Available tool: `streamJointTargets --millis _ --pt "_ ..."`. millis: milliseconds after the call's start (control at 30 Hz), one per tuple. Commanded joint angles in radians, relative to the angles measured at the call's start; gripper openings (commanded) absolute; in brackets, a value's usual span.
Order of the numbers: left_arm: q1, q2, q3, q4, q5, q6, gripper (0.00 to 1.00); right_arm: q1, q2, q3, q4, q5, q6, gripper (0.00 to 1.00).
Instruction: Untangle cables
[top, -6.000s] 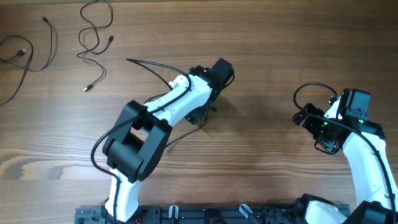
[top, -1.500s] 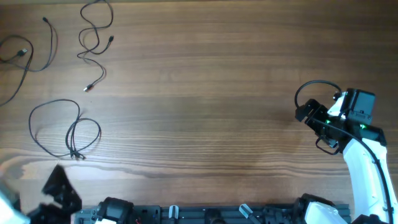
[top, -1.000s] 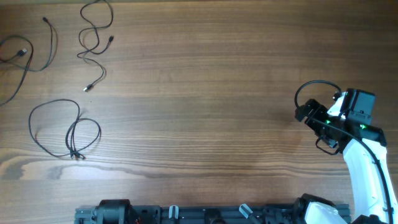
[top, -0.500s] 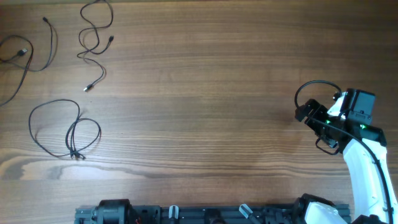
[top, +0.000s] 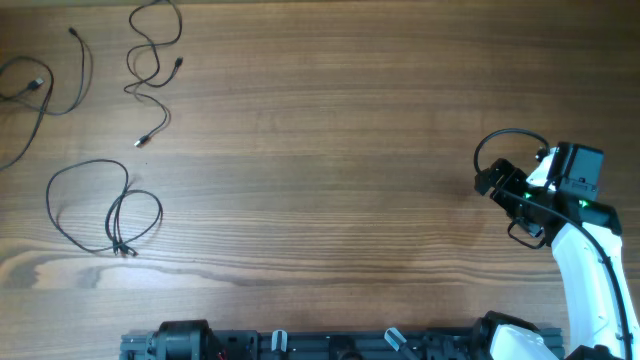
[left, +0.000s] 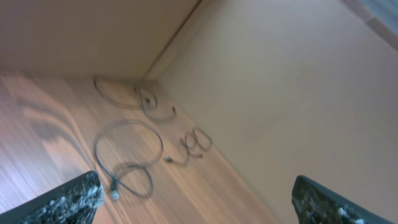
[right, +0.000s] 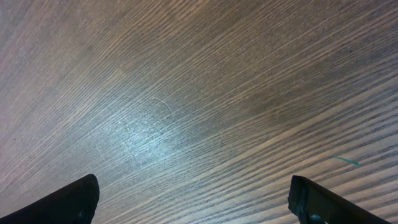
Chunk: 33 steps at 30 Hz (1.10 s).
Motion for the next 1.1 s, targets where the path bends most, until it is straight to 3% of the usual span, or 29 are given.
streamJointTargets --millis 0,500,700,867,1067 --pt "0.003 -0.008 -0.138 0.084 0.031 -0.214 1.00 -0.002 -0.011 0.023 0.002 -0.012 0.008 1.00" --pt "0.003 -0.008 -0.758 0.742 0.163 -0.202 1.00 -0.002 -0.011 0.023 0.007 0.060 0.008 1.00" --pt "0.003 -0.008 -0.981 1.080 0.263 -0.020 1.00 -0.002 -0.011 0.023 0.006 0.060 0.008 1.00" --pt "0.003 -0.008 -1.100 1.219 0.337 0.082 1.00 -0.002 -0.011 0.023 0.006 0.060 0.008 1.00" --pt "0.003 -0.008 -1.210 1.286 0.339 0.105 1.00 -0.002 -0.011 0.023 0.007 0.059 0.008 1.00"
